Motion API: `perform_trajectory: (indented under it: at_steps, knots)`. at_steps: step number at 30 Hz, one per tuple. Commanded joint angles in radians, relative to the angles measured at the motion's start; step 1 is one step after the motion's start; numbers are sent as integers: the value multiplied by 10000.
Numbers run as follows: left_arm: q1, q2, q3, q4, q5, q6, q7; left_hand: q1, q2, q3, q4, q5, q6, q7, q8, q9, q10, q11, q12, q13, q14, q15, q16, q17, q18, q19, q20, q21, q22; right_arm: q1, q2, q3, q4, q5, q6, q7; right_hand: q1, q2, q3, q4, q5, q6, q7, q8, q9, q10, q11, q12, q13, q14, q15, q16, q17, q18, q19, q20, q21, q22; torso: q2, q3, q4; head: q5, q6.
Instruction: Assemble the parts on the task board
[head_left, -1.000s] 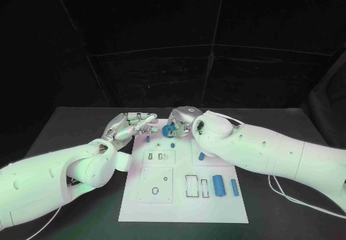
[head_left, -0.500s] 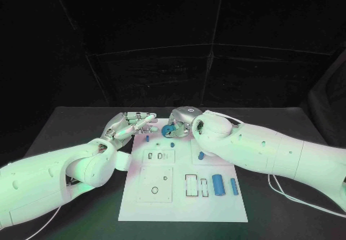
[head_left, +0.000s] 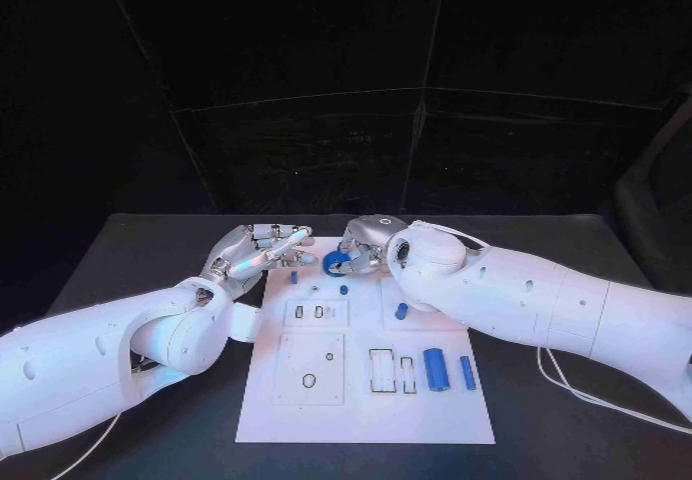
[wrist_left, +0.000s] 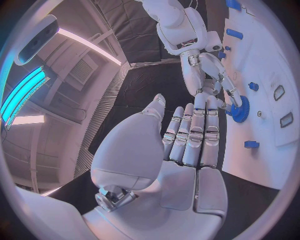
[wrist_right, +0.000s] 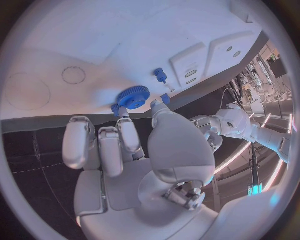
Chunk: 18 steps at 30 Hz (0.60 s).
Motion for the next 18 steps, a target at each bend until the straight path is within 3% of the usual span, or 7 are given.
perform_trajectory:
  at_steps: [1, 5, 7, 9, 12, 16, 18]
  knots:
    - [17, 0, 8, 17, -41, 114, 27, 28, 104, 8, -79, 28, -33, 29, -65, -13, -25, 37, -36, -14, -15, 58, -56, 10, 52, 76, 26, -55, -11, 20, -93, 4, 85, 144, -475, -2, 37, 79, -140, -33, 241, -15, -32, 12, 16, 34, 7, 112, 187, 829, 40, 41, 1675, -64, 31, 54, 25, 56, -3, -2, 3, -3, 4]
    - [17, -12, 8, 20, -41, 123, 25, 28, 104, 8, -79, 28, -33, 29, -65, -13, -25, 37, -36, -14, -15, 58, -56, 10, 52, 76, 26, -55, -11, 15, -331, 3, 282, 281, -1568, 418, 321, 111, -251, -127, 491, 16, -45, 11, 18, 109, -6, 222, 291, 830, 29, 42, 1679, -72, 56, 45, 46, 98, -10, 3, -5, 2, 18]
    - [17, -31, 8, 11, -41, 119, 29, 28, 104, 8, -79, 28, -33, 29, -65, -13, -25, 37, -36, -14, -15, 58, -56, 10, 52, 76, 26, -55, -11, 10, -666, 3, 530, 713, -2379, 1120, 724, 177, -254, -292, 560, 9, -48, -3, 12, 89, -13, 200, 277, 815, 22, 13, 1618, -64, 32, 37, 31, 62, -20, 13, -28, 15, 37]
    - [17, -49, 8, 5, -41, 113, 34, 28, 104, 8, -79, 28, -33, 29, -65, -13, -25, 37, -36, -14, -15, 58, -56, 10, 52, 76, 26, -55, -11, 8, -1024, 1, 768, 1150, -2718, 1696, 1007, 211, -238, -423, 485, -35, -39, -19, 2, 54, -10, 160, 247, 805, 23, -6, 1580, -55, 0, 37, 8, 14, -25, 16, -38, 10, 62]
    - [17, -88, 8, 9, -41, 104, 41, 28, 104, 8, -79, 28, -33, 29, -65, -13, -25, 37, -36, -14, -15, 58, -56, 10, 52, 76, 26, -55, -11, 9, -1839, -1, 1213, 2246, -2691, 2611, 1462, 202, -254, -656, 120, -8, -46, -2, 9, -15, -18, 72, 177, 774, 18, -66, 1461, -27, -92, 36, -60, -126, -56, 26, -86, 34, 73]
    - [17, -120, 8, 21, -41, 96, 47, 28, 104, 8, -79, 28, -33, 29, -65, -13, -25, 37, -36, -14, -15, 58, -56, 10, 52, 76, 26, -55, -11, 16, -2933, -3, 1579, 3817, -2038, 3511, 2272, 107, -228, -1178, -148, 48, -66, 17, 19, -239, -48, -234, -81, 685, -10, -240, 1120, 46, -322, 15, -246, -501, -101, 46, -170, 64, 90]
    - [17, -120, 8, 26, -41, 99, 47, 27, 108, 6, -91, 28, -37, 30, -73, -13, -30, 40, -47, -14, -19, 61, -70, 16, 53, 75, 28, -63, -17, 18, -3501, -5, 1698, 4393, -1728, 3912, 2574, 48, -269, -1399, -295, 42, -74, 7, 15, -352, -53, -404, -225, 654, -22, -313, 999, 76, -422, 2, -338, -670, -123, 72, -231, 64, 93]
